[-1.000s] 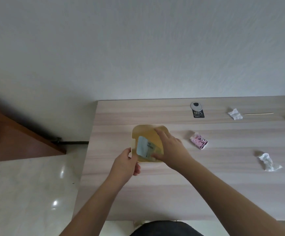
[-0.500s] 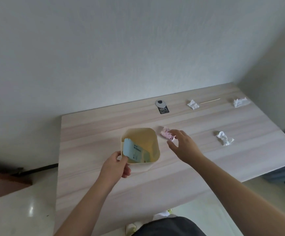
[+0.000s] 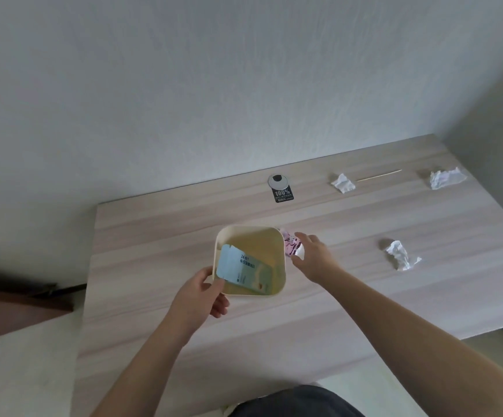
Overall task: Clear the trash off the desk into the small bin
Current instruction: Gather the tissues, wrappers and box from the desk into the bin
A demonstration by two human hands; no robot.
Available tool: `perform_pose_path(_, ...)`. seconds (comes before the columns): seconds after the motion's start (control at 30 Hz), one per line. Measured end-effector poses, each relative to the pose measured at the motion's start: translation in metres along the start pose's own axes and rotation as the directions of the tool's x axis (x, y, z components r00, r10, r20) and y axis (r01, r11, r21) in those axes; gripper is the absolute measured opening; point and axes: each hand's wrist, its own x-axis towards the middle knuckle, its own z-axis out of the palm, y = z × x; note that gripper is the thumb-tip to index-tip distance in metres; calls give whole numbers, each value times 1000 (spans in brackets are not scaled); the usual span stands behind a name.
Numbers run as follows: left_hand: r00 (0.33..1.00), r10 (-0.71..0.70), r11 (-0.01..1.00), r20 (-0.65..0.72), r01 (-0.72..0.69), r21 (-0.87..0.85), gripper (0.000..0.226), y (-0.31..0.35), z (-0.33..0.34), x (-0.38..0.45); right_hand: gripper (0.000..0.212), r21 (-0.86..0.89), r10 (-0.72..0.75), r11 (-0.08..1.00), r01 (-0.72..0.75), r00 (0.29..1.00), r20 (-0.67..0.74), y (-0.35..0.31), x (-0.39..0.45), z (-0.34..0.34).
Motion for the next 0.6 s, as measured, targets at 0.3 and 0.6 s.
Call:
perform_pose_path(0.3,992,-73,996,-101,68,-58,33,-7,16,2,63,-247,-135,953,178,974,180,24,44,29)
perform_pose_path(0.6,979,-104,995,-177,103,-16,30,-10,28,3,54,-383,-253,876,293,955,152,36,36,48)
